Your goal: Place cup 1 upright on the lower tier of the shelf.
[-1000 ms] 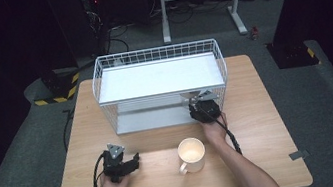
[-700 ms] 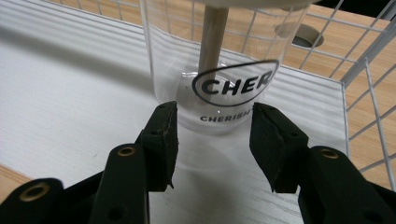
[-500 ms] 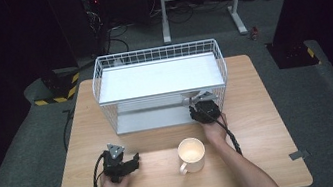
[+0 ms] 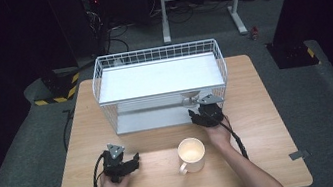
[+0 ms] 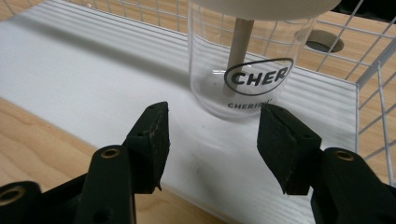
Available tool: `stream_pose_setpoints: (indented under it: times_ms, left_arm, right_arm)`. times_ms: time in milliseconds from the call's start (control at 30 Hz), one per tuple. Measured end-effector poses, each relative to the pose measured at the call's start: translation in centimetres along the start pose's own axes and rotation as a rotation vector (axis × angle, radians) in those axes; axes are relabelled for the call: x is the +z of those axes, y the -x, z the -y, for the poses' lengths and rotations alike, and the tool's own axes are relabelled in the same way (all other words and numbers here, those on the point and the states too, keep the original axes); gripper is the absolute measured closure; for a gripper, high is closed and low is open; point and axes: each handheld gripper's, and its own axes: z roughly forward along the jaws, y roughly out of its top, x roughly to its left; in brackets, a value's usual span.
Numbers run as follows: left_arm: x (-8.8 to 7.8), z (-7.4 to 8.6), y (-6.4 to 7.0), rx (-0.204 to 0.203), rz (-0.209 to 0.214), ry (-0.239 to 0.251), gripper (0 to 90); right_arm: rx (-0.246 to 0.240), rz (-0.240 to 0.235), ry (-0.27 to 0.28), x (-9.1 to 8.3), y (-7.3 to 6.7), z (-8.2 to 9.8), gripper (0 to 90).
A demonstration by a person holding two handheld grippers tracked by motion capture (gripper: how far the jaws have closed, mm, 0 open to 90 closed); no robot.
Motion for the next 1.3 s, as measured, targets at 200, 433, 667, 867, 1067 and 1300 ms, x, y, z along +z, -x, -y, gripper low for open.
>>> stream_pose_setpoints:
  times_ms: [200, 433, 667, 867, 1067, 1300]
  left_arm:
    - [0.0, 0.0, 0.0, 0.001, 0.0, 0.0, 24.1]
    - [0.0, 0.0, 0.0, 0.001, -0.001, 0.0, 24.1]
    - [0.0, 0.0, 0.0, 0.0, -0.001, 0.0, 24.2]
    - [0.0, 0.0, 0.0, 0.001, 0.0, 0.0, 24.1]
    - [0.0, 0.0, 0.0, 0.001, -0.001, 0.0, 24.1]
    - [0.0, 0.0, 0.0, 0.0, -0.001, -0.001, 24.1]
  right_arm:
    - [-0.002, -0.024, 0.018, -1.1, 0.3, 0.4, 42.4]
    - [0.001, -0.044, 0.047, -2.4, 0.8, 0.8, 42.2]
    - [0.004, -0.06, 0.054, -3.2, 1.1, 1.4, 41.9]
    - [0.005, -0.064, 0.054, -3.8, 1.4, 1.8, 41.2]
    - [0.005, -0.067, 0.069, -4.5, 1.7, 2.2, 41.1]
    - [0.007, -0.075, 0.077, -5.3, 2.0, 2.6, 40.8]
